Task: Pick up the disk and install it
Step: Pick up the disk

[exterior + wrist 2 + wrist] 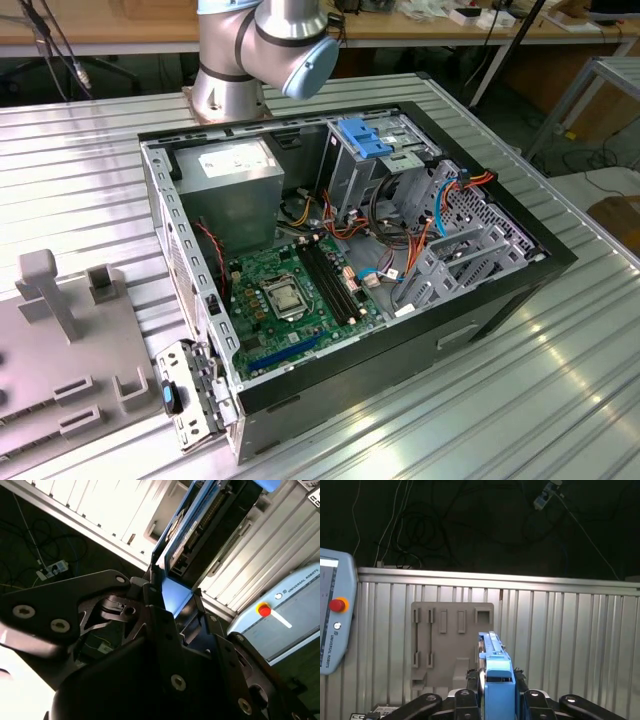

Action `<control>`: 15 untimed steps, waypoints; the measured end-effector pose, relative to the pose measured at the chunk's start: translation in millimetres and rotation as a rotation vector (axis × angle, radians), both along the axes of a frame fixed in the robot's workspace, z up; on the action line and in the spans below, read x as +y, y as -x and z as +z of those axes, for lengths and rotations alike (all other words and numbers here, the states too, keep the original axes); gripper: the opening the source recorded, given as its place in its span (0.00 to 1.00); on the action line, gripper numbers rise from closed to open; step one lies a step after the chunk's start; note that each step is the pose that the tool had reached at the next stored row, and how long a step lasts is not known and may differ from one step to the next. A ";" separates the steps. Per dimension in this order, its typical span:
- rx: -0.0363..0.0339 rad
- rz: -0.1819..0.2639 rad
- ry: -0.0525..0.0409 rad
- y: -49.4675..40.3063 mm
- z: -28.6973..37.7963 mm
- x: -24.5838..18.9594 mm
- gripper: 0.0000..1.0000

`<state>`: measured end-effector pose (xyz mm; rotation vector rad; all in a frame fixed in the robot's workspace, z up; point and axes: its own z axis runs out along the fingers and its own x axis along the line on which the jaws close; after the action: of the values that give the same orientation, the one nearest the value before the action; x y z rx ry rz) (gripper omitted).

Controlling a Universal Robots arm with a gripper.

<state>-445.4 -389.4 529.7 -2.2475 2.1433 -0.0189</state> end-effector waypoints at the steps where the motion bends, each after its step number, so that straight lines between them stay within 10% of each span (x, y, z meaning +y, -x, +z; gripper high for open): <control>1: -0.0003 0.000 0.0000 0.0 0.0 0.0 0.37; 5: -0.0006 0.000 0.0001 -4.6 0.0 0.1 0.37; 10: -0.0007 0.000 -0.0001 -34.1 -0.1 -0.7 0.37; 15: -0.0006 0.000 0.0001 -38.2 0.0 -11.9 0.37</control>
<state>-407.2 -401.3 529.7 -2.2468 2.1436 -0.0197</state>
